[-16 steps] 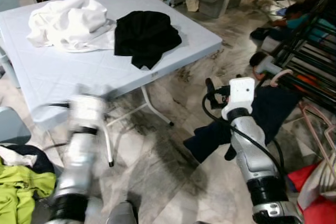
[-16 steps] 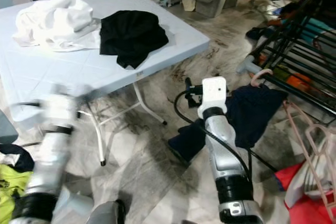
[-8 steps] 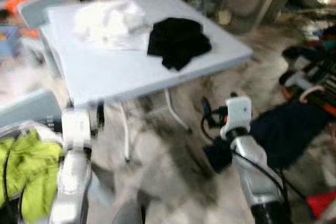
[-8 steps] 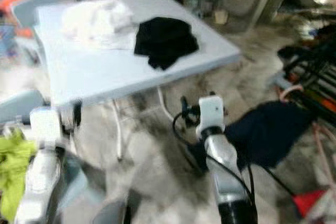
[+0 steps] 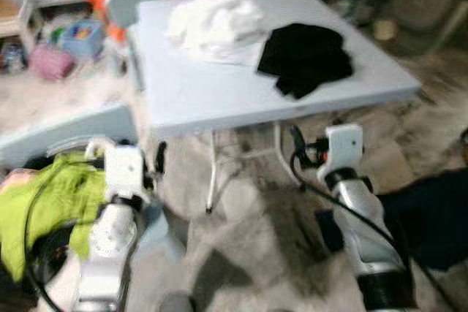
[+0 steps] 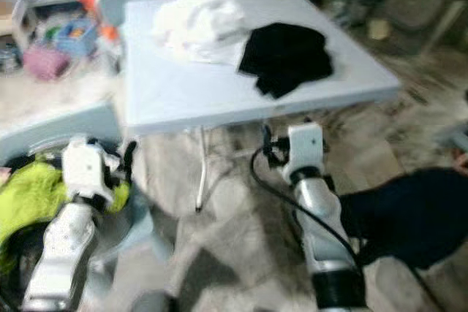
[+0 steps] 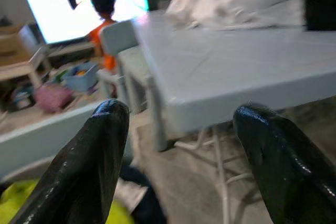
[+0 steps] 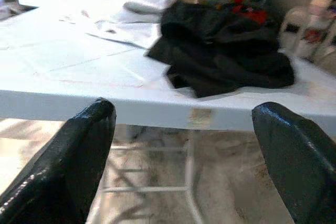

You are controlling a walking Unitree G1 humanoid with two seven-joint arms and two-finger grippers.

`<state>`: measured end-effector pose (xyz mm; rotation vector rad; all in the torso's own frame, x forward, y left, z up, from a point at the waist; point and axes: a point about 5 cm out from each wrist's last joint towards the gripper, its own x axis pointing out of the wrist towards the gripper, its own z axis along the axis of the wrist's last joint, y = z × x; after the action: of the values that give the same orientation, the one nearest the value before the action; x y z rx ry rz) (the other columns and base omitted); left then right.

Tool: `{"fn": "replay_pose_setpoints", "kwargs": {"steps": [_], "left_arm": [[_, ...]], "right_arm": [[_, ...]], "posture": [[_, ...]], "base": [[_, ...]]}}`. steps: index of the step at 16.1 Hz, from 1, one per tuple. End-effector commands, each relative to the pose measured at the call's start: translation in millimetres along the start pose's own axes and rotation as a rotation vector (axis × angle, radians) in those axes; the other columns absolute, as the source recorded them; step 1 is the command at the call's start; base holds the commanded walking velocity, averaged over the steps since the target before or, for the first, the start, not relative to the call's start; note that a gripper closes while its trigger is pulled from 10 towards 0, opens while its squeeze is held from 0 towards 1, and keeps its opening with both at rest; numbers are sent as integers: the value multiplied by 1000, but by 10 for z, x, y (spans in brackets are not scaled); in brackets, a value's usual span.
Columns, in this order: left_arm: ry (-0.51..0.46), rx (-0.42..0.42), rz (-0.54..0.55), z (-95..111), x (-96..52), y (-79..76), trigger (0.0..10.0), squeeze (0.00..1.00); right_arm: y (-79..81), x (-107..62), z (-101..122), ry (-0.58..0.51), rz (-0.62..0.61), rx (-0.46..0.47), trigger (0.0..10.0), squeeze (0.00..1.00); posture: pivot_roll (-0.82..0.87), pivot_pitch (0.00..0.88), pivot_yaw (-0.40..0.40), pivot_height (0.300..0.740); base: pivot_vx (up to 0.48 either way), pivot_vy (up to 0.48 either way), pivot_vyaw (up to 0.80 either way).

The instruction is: Hang hanger

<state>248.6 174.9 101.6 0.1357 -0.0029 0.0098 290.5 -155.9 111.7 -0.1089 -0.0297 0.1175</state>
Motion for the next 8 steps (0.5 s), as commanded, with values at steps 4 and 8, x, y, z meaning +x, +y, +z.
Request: {"fn": "replay_pose_setpoints", "kwargs": {"steps": [4, 8], "left_arm": [[5, 8, -36, 52, 57, -26, 10000, 0], [15, 7, -19, 51, 70, -4, 10000, 0]], "right_arm": [[70, 14, -25, 46, 34, 6, 10000, 0], [240, 75, 167, -50, 112, 10, 10000, 0]], "posture": [[11, 25, -30, 740], [12, 30, -33, 740]], "base": [[0, 216, 0], [0, 480, 0]]}}
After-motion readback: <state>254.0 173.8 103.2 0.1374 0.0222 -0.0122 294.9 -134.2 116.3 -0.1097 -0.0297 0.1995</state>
